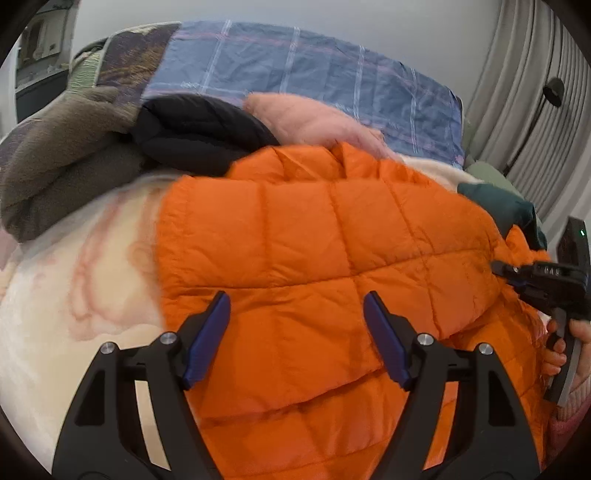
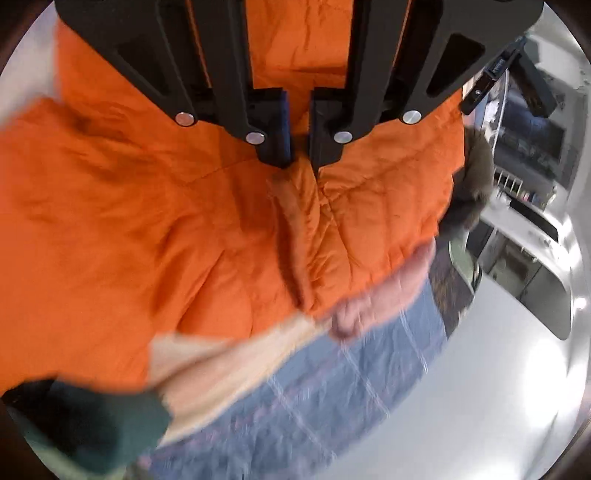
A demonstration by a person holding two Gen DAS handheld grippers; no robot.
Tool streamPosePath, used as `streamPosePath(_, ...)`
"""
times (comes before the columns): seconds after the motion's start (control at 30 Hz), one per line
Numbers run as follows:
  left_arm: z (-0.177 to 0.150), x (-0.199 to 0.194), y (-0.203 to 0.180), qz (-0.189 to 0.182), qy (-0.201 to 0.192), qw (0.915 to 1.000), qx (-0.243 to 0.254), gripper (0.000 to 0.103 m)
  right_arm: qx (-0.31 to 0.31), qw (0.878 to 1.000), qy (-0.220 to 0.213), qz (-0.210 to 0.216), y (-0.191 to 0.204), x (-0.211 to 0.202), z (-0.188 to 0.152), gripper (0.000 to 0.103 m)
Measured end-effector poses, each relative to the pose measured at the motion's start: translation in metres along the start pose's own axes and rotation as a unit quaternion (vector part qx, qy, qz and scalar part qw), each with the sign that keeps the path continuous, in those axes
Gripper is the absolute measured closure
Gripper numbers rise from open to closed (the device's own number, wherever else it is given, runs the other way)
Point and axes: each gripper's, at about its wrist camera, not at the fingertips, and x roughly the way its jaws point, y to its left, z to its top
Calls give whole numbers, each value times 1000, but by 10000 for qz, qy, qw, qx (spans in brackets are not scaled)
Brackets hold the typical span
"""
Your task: Fold large clothes
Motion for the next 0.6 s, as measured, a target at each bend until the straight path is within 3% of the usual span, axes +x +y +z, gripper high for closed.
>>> streamPosePath(0.07, 4, -17, 15, 21, -206, 9997, -159, 27, -236, 9990, -96, -357, 0, -13, -6, 96)
streamPosePath(0.17, 9, -31, 33, -50, -334, 9988, -364, 28, -189, 9972, 472, -557, -12, -3, -18, 89)
streamPosePath(0.2, 10, -31, 35, -37, -338, 9987, -377, 34, -184, 9968, 497, -597, -15, -2, -21, 85)
streamPosePath(0.3, 9, -25, 32, 36, -184, 9993, -313, 59, -202, 9964, 143, -816, -15, -15, -22, 74)
streamPosePath(0.4, 2, -14, 22, 33, 25, 9998, -205, 67, -533, 9914, -487, -1089, 4, -38, -17, 67)
streamPosePath(0.47, 0, -11, 17, 167, 23, 9998, -108, 68, -827, 9912, -595, -848, 19, -41, -15, 66)
streamPosePath(0.53, 3, -12, 19, 135, -2, 9997, -191, 68, -1065, 9932, -372, -278, 33, -30, -16, 66)
streamPosePath(0.6, 9, -14, 21, -12, -53, 9992, -393, 71, -1180, 9929, -108, -103, 36, -14, -21, 66)
